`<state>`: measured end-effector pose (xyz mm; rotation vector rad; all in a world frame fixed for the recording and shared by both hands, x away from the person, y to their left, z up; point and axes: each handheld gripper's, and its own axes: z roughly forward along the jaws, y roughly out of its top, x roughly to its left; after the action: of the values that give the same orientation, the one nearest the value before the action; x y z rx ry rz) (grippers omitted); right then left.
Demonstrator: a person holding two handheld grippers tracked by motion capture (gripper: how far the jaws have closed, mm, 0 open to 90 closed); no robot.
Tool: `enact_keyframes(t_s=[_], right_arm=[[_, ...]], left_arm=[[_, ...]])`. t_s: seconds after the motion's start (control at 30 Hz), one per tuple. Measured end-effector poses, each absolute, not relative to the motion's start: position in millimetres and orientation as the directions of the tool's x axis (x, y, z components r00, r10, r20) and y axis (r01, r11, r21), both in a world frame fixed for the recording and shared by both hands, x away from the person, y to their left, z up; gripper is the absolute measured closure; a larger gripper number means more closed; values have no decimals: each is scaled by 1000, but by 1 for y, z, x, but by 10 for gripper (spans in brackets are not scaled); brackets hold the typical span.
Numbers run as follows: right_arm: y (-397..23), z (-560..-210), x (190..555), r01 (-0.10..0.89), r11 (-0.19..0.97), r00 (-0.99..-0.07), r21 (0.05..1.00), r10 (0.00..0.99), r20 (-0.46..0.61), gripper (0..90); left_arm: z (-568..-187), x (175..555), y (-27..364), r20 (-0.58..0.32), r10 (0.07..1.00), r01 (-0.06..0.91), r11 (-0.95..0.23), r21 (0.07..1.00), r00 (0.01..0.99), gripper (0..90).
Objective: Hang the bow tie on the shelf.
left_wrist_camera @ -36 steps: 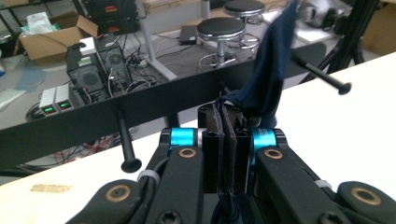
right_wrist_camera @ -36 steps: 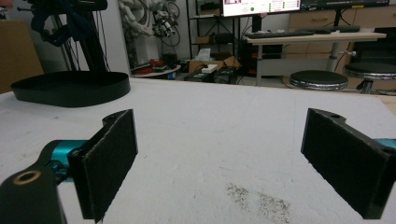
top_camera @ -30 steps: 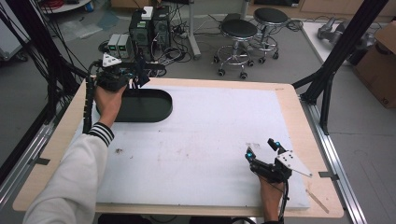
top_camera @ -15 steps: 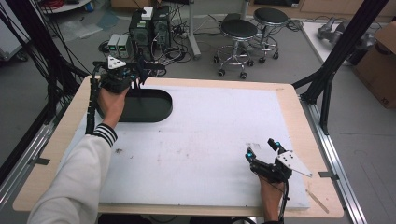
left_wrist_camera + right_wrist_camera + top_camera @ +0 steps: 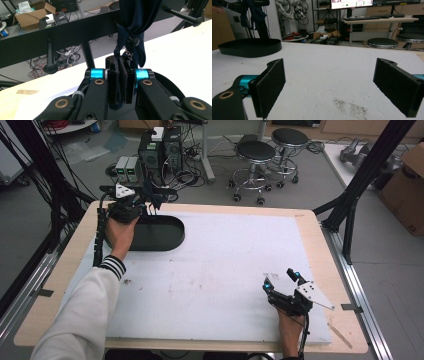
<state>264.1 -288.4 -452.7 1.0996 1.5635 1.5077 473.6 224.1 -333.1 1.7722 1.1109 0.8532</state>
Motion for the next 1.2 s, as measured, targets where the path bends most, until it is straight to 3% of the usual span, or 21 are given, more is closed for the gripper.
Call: enact_keyframes(t_s=[0.23,0.37,0.43,0.5,0.6,0.73,1.07,1.2], right_arm=[[-288,-453,264,110,-35,-401,993,913,77,97],[-288,-453,264,109,-34,-400,993,913,76,98],[-288,-453,264,109,-35,-401,993,913,76,97],[-288,-453,264,109,-35,-400,993,913,76,97],[-288,-453,264,111,-36,-401,993,913,77,98],[-288,-453,264,119,-37,-407,992,910,83,98],[-288,-453,263,107,-30,-407,994,911,71,97],[-287,-453,263,103,-30,-403,994,913,69,97]], left_arm=[[-336,472,224,132,933,340,-250,907,335,672],[-333,468,222,152,934,321,-259,911,324,633],[-333,466,220,174,937,312,-269,911,302,540],[-336,464,221,175,936,317,-274,908,305,502],[-339,460,222,185,930,352,-296,888,316,348],[-341,444,229,101,910,371,-263,891,402,205],[-361,372,258,-23,807,236,-146,961,590,144],[-373,340,271,5,786,153,-127,980,619,143]])
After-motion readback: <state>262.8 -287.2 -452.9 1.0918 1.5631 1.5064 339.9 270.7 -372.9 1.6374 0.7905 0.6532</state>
